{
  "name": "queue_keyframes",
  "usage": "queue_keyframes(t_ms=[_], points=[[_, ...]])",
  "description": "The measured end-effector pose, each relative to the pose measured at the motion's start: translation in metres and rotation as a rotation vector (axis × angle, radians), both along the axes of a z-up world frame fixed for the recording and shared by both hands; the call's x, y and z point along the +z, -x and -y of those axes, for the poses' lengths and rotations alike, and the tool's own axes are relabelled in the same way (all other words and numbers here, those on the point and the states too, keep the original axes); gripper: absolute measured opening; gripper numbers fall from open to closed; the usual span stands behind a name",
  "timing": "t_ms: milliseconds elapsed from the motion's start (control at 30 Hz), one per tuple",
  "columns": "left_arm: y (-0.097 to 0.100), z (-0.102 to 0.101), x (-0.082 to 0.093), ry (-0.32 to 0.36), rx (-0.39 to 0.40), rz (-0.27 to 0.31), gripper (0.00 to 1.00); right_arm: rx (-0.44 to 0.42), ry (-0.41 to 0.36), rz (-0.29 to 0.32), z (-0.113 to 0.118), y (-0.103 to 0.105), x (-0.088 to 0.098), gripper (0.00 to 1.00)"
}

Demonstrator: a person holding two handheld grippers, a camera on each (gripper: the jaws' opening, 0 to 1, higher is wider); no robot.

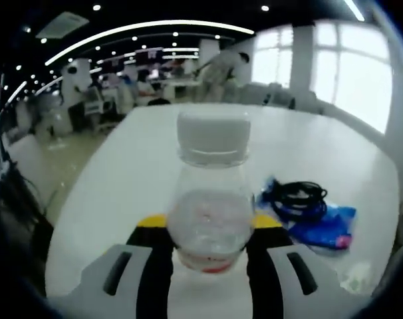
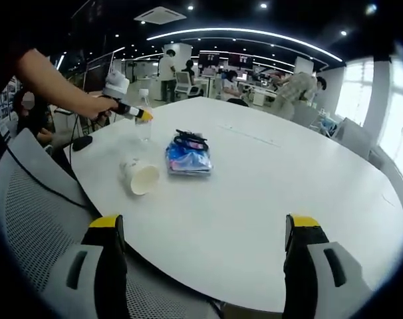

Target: Arrange the tabletop items into an orderly group along one side of the table until the central work area is clear of visible clutter.

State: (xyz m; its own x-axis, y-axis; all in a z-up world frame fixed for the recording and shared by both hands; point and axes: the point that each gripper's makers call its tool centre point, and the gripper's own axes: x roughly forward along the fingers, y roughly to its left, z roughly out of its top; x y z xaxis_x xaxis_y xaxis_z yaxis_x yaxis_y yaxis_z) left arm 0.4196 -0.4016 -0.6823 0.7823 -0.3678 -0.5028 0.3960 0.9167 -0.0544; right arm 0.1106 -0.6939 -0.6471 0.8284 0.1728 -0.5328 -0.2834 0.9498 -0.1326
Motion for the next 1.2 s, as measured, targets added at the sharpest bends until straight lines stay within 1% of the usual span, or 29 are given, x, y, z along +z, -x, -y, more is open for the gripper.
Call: queue_keyframes(t_ms=[33, 67, 100, 167, 200, 267, 333, 367, 467, 633, 667, 967, 1000, 1033, 1167, 1200], points=[[0.000, 0.000, 0.000, 0.001, 0.006, 0.000, 0.40, 0.000, 0.000, 0.000, 0.000, 0.000, 0.000, 1.00], [-0.002, -0.001, 0.001, 0.018, 0.033, 0.013, 0.40, -0.001, 0.001, -0.001, 0.000, 0.000, 0.000, 1.00], [-0.004, -0.005, 0.000, 0.020, 0.073, 0.016, 0.40, -0.002, 0.002, -0.001, 0.001, 0.000, 0.000, 1.00], [-0.006, -0.008, 0.000, 0.023, 0.112, 0.019, 0.40, -0.004, 0.001, -0.001, 0.001, 0.000, 0.000, 1.00], [-0.007, -0.009, 0.000, 0.019, 0.129, 0.023, 0.40, -0.005, 0.000, -0.004, 0.001, 0.000, -0.001, 1.00], [-0.009, -0.012, 0.000, -0.013, 0.151, 0.043, 0.40, -0.003, 0.001, -0.007, 0.001, 0.000, -0.002, 1.00], [-0.011, -0.015, -0.002, -0.023, 0.181, 0.044, 0.40, -0.001, 0.007, -0.005, 0.001, 0.000, -0.001, 1.00], [-0.012, -0.018, -0.001, -0.022, 0.205, 0.050, 0.41, -0.002, 0.006, -0.007, 0.001, 0.000, -0.002, 1.00], [-0.015, -0.023, -0.002, 0.016, 0.268, 0.043, 0.41, -0.004, 0.006, -0.009, 0.001, -0.001, -0.002, 1.00], [-0.017, -0.028, -0.002, 0.012, 0.314, 0.046, 0.41, 0.000, 0.013, -0.012, 0.001, 0.000, -0.003, 1.00], [-0.017, -0.029, -0.002, 0.022, 0.337, 0.045, 0.41, -0.002, 0.014, -0.013, 0.001, 0.000, -0.003, 1.00], [-0.019, -0.023, -0.004, -0.004, 0.350, 0.047, 0.41, -0.009, 0.019, -0.008, 0.003, -0.001, -0.003, 1.00], [-0.020, -0.024, -0.004, -0.004, 0.357, 0.044, 0.41, -0.009, 0.020, -0.009, 0.003, -0.001, -0.003, 1.00], [-0.020, -0.023, -0.004, 0.011, 0.364, 0.036, 0.41, -0.009, 0.020, -0.010, 0.003, -0.001, -0.004, 1.00], [-0.019, -0.023, -0.005, 0.007, 0.369, 0.027, 0.41, -0.007, 0.020, -0.006, 0.003, -0.001, -0.004, 1.00], [-0.018, -0.023, -0.006, 0.010, 0.381, 0.022, 0.41, -0.009, 0.019, -0.008, 0.003, -0.001, -0.004, 1.00]])
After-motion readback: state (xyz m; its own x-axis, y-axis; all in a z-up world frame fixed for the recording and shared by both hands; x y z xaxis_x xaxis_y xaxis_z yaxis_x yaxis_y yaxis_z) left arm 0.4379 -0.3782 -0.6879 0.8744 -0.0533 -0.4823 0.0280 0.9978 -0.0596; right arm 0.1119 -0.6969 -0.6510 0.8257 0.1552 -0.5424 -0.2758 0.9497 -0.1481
